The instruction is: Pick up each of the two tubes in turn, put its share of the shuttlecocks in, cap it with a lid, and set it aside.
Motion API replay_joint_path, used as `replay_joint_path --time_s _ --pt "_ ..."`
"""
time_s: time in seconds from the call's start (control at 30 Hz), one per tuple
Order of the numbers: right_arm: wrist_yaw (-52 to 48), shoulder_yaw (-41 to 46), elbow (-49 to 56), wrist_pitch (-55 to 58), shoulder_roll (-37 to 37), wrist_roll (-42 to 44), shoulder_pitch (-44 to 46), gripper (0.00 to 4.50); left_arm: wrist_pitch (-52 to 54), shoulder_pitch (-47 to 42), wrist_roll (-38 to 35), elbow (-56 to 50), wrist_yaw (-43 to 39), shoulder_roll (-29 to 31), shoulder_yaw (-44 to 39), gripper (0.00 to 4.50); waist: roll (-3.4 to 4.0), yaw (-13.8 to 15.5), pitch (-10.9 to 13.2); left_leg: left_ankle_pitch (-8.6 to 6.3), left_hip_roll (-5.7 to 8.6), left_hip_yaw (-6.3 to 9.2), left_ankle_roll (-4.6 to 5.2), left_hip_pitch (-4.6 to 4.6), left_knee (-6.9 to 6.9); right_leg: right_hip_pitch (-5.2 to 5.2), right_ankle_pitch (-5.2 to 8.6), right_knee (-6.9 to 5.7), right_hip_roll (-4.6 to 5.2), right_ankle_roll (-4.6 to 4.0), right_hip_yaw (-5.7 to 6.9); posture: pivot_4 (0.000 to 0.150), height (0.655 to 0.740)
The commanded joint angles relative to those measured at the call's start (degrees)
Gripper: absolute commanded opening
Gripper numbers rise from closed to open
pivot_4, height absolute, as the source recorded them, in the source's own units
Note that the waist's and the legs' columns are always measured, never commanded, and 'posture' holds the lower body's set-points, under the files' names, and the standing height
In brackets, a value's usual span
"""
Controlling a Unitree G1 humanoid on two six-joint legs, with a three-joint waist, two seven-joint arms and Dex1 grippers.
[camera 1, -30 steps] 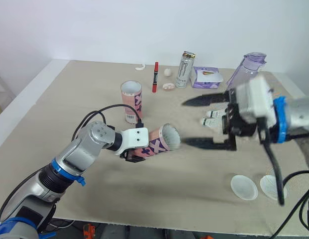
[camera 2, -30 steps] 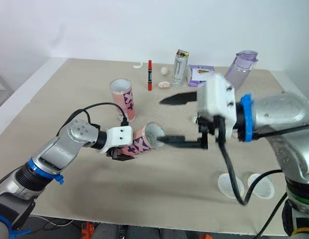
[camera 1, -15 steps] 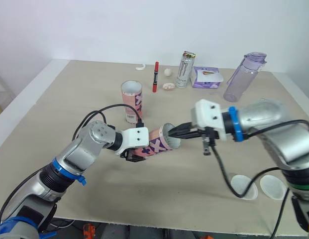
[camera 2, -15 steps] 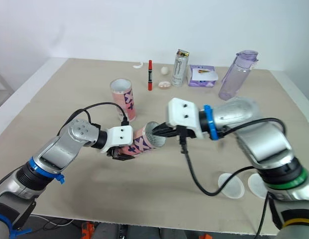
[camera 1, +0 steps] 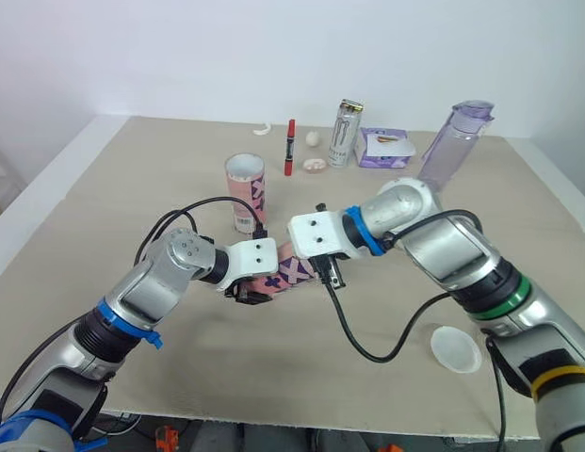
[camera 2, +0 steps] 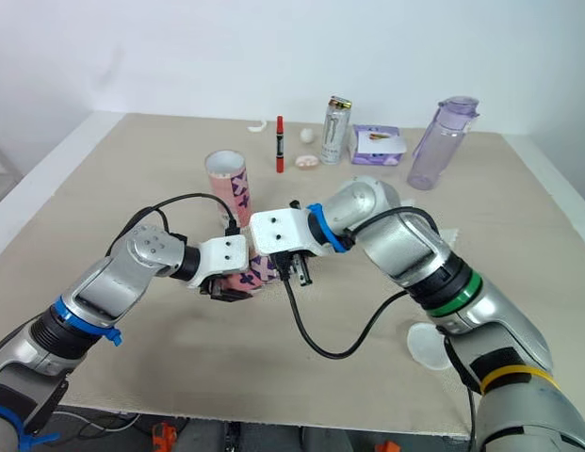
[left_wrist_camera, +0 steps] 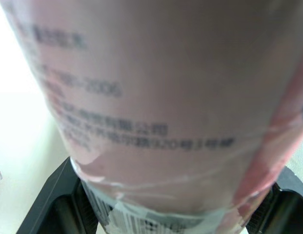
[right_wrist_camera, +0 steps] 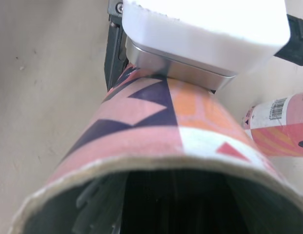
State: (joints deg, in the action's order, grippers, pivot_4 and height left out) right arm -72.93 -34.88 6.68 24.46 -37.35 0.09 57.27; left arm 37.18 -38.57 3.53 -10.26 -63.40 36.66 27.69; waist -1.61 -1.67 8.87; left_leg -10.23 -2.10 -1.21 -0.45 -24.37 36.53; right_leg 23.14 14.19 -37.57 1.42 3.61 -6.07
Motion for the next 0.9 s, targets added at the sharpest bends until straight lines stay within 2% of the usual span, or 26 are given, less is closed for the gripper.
replay_joint_path --time_s 0.03,0.2,0.37,0.5,0.63,0.73,0.77,0.9 --pt "-0.8 -2.3 -2.6 -1.2 2.4 -3.5 1.0 0.04 0.5 0.6 1.9 0.6 1.5 -0.4 1.7 3.12 0.03 -0.3 0.0 -0.01 -0.03 -0.01 -0.01 0.08 -0.06 0.00 -0.04 0.00 0.00 -0.07 0.02 0.150 0.7400" --pt "-2.5 1.3 -1.5 -0.8 2.0 -2.6 0.4 0.04 0.8 1.0 2.0 0.3 1.6 -0.3 1.4 3.12 0.04 -0.4 0.0 -0.05 -0.34 -0.11 -0.08 0.16 -0.10 0.12 -0.24 0.00 0.04 -0.40 0.29 0.150 0.7400" --pt "-6.2 11.4 3.4 5.1 -3.0 6.3 -1.2 0.04 -0.7 2.8 2.0 0.0 1.0 1.4 0.9 3.12 0.07 -0.2 0.0 -0.03 -0.54 -0.40 -0.06 0.06 -0.09 0.23 -0.34 0.01 0.28 -0.56 0.41 0.150 0.7400" --pt "-9.9 23.8 8.8 11.2 -10.6 17.3 -4.4 0.04 -2.9 4.5 1.5 1.1 0.6 3.0 -0.8 3.12 0.06 0.2 0.0 0.01 -0.45 -0.59 -0.06 -0.11 -0.07 0.22 -0.32 0.13 0.45 -0.52 0.42 0.150 0.7400" --pt "-6.0 33.5 9.2 16.2 -12.9 23.6 -8.0 0.04 -5.8 5.4 0.1 2.5 1.1 2.4 -2.6 3.12 0.06 0.4 0.0 -0.15 -0.53 -0.76 -0.22 -0.33 -0.15 0.21 -0.12 0.20 0.34 -0.38 0.53 0.150 0.7400" --pt "-5.9 39.6 8.6 16.8 -17.0 25.8 -13.9 0.04 -10.3 6.6 -3.5 3.7 1.4 -0.5 -5.4 3.12 0.07 0.6 0.0 -0.15 -0.59 -0.63 -0.21 -0.33 -0.18 0.20 -0.10 0.19 0.19 -0.40 0.60 0.150 0.7400" --pt "-5.6 41.1 8.5 16.6 -18.1 26.1 -16.0 0.04 -11.7 7.1 -5.3 3.9 1.4 -2.0 -6.6 3.12 0.08 0.7 0.0 -0.14 -0.57 -0.57 -0.20 -0.34 -0.18 0.18 0.09 0.24 0.20 -0.07 0.64 0.150 0.7400" --pt "-5.2 45.5 9.3 14.9 -21.6 26.6 -27.0 0.04 -16.1 9.2 -13.3 4.1 2.2 -10.2 -11.6 3.12 0.04 0.8 0.0 -0.13 -0.51 -0.79 -0.19 -0.51 -0.06 0.21 0.04 0.33 0.50 0.07 0.64 0.150 0.7400"
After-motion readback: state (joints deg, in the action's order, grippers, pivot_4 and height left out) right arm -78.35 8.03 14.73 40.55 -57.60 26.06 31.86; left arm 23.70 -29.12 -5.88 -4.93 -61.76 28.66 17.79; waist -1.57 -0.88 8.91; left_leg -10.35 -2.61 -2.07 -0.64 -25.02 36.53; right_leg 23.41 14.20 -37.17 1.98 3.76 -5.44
